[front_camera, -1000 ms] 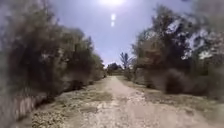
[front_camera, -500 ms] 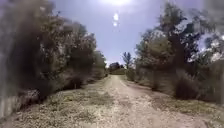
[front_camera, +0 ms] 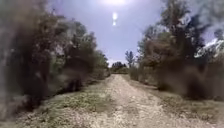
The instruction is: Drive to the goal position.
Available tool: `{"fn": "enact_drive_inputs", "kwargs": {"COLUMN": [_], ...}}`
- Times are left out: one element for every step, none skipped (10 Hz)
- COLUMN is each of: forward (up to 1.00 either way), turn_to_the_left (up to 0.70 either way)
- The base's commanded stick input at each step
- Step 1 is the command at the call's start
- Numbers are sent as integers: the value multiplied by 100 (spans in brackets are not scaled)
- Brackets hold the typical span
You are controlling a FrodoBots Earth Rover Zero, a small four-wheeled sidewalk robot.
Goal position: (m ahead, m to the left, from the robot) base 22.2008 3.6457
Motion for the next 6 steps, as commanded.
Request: {"fn": "enact_drive_inputs", "kwargs": {"forward": [70, 70, 70, 70, 70, 70], "turn_to_the_left": [0, 0, 0, 0, 0, 0]}}
